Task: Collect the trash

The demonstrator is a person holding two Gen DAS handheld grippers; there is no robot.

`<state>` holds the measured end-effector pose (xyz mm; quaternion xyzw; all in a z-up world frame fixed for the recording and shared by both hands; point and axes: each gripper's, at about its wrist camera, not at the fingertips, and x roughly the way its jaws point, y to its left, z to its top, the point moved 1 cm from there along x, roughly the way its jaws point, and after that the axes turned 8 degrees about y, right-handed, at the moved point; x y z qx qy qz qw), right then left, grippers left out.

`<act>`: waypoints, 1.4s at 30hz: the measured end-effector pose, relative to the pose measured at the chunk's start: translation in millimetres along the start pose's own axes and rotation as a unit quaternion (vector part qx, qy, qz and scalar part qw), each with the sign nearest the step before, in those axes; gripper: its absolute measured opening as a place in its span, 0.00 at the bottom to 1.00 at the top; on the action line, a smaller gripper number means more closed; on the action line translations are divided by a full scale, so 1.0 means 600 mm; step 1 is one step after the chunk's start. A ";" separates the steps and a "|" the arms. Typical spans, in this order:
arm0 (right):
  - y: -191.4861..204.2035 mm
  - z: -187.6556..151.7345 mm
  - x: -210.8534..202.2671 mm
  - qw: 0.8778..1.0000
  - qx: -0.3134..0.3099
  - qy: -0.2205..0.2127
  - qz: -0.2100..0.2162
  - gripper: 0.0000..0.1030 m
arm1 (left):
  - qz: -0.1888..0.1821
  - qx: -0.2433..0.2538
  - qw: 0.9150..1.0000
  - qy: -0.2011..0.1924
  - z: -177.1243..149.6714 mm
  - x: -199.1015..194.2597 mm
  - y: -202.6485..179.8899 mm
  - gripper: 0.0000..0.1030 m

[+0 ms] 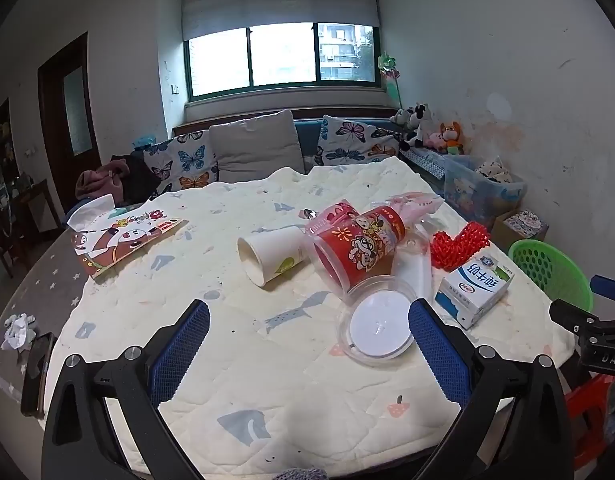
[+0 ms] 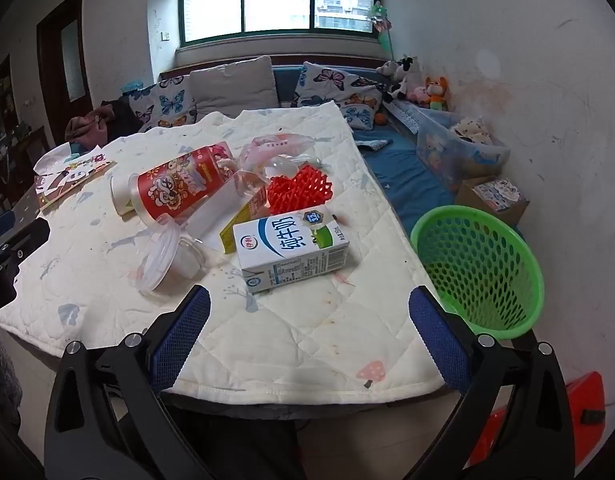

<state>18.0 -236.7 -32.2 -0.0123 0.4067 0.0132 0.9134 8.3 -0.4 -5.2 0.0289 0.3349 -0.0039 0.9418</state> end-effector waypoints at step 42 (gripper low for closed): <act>0.001 0.001 0.007 1.000 0.002 0.000 0.002 0.96 | 0.000 0.001 1.000 0.004 -0.001 0.000 -0.003 0.94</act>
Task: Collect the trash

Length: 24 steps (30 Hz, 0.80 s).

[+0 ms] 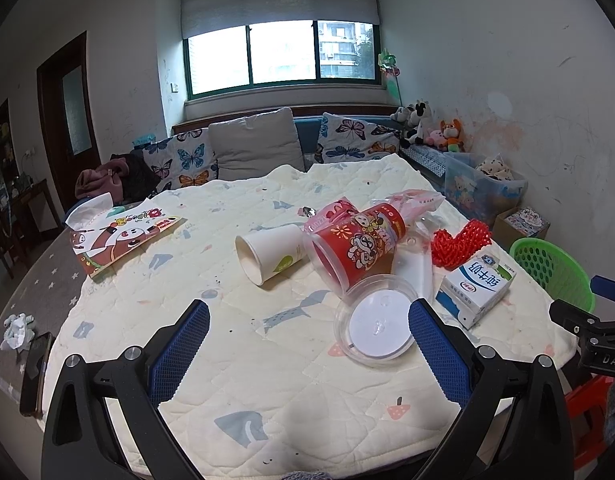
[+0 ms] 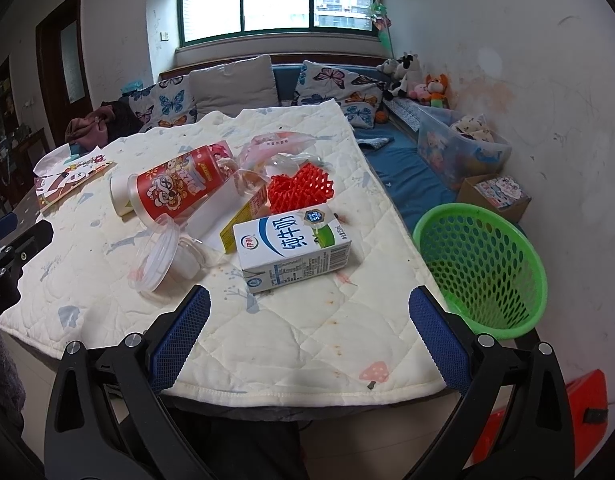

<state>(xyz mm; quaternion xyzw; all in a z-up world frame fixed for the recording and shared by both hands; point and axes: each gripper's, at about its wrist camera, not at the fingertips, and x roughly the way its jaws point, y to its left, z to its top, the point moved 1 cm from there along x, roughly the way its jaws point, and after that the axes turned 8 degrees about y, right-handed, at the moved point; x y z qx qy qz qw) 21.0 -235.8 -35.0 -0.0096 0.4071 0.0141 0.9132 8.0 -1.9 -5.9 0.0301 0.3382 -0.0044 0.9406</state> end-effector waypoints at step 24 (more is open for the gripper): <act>-0.001 0.004 0.007 1.000 0.004 0.002 0.004 0.96 | 0.000 0.000 1.000 -0.001 0.011 0.014 0.004 0.94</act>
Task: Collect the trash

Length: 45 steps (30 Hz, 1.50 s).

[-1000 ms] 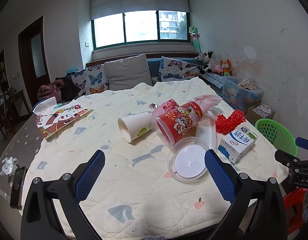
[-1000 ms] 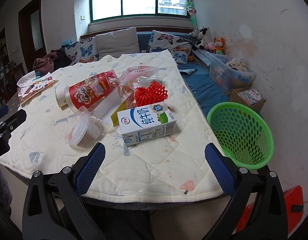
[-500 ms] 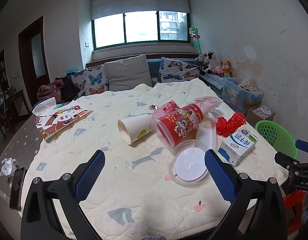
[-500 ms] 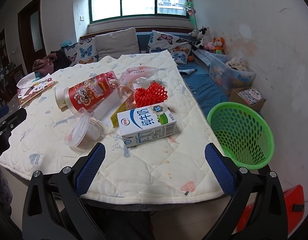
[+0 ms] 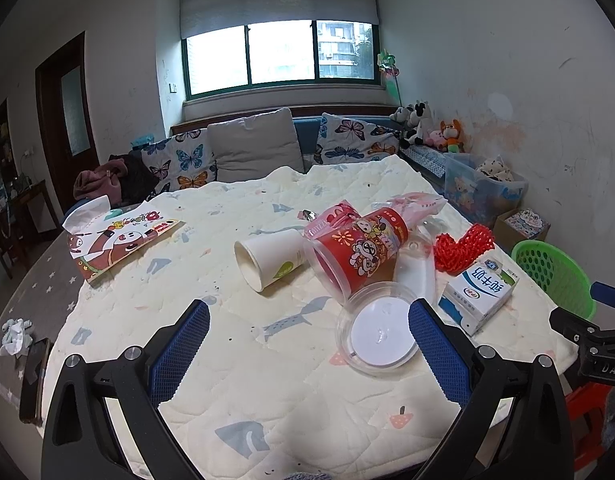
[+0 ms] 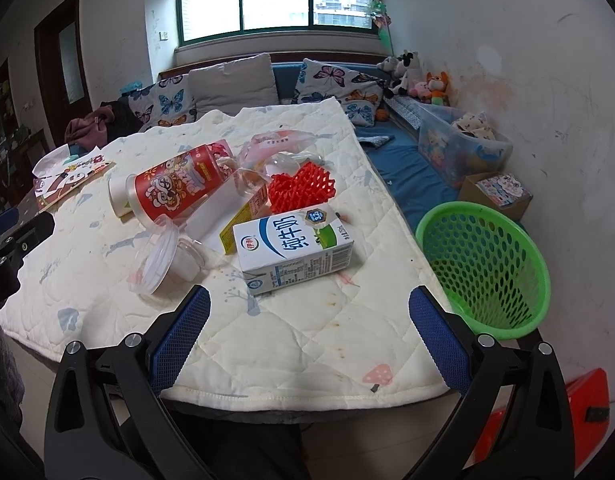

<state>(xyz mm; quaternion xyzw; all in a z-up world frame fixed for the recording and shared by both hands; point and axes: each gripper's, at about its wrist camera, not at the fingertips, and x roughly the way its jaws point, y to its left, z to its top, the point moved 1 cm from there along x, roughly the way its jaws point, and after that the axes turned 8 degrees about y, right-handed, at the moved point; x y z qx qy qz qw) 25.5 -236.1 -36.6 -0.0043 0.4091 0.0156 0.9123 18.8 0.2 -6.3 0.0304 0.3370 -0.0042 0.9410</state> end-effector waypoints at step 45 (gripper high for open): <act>0.012 0.037 0.048 0.999 -0.023 0.018 0.043 0.93 | -0.003 0.090 0.996 0.014 0.088 0.097 0.014 0.94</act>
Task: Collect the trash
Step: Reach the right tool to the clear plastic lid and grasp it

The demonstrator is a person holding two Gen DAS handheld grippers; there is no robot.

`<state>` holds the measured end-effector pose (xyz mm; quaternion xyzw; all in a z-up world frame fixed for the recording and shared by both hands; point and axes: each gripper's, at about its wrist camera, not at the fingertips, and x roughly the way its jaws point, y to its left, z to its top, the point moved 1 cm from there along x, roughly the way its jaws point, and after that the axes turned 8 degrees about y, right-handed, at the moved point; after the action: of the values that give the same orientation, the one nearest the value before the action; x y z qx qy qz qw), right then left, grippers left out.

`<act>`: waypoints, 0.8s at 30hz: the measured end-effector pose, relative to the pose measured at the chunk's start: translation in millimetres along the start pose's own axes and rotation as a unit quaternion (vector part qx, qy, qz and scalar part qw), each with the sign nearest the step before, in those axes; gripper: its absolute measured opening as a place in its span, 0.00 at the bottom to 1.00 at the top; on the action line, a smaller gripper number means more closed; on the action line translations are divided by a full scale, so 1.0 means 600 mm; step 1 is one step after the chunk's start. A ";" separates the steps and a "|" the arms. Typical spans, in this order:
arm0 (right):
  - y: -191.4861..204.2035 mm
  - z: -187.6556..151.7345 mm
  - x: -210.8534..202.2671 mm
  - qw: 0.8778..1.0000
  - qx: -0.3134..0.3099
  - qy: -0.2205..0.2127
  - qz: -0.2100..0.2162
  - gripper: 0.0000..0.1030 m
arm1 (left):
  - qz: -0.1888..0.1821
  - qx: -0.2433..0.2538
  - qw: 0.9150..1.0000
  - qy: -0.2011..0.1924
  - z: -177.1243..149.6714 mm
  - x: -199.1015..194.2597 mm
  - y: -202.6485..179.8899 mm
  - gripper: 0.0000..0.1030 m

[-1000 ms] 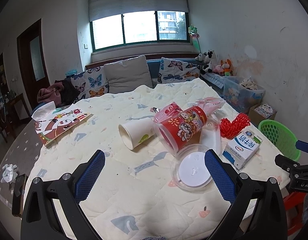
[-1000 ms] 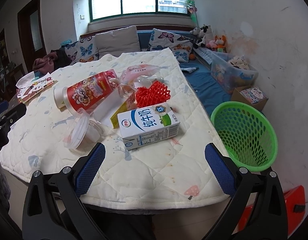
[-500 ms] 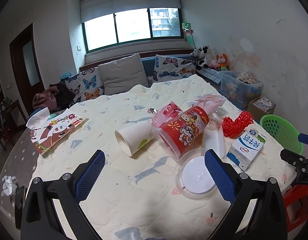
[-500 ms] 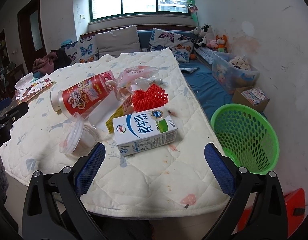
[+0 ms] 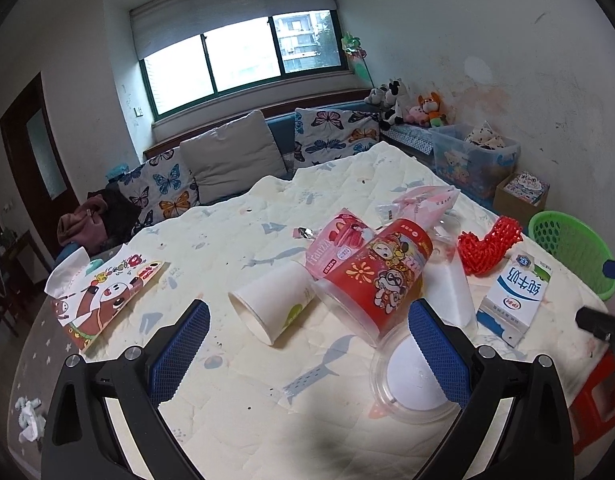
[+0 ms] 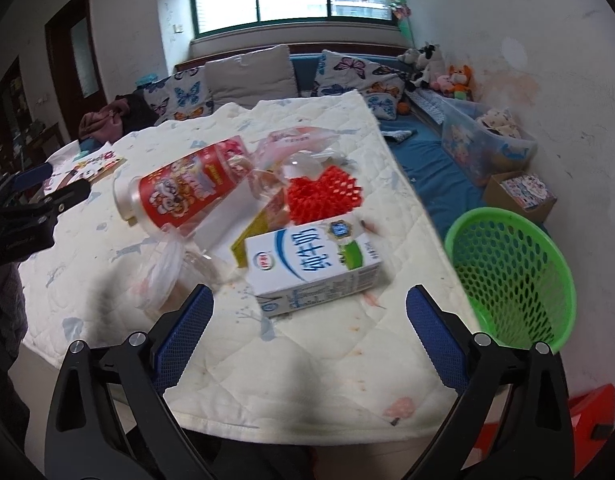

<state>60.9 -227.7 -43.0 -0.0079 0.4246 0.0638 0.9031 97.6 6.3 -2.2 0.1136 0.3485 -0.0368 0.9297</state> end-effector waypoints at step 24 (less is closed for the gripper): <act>0.192 0.021 0.090 0.978 -0.200 0.040 0.046 0.96 | 0.033 -0.092 0.995 0.006 -0.049 -0.028 0.122 0.94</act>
<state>90.6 -106.6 -72.2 -0.1711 0.4390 0.1885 0.8617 77.0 84.4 0.9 0.0390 0.3521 0.0269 0.9348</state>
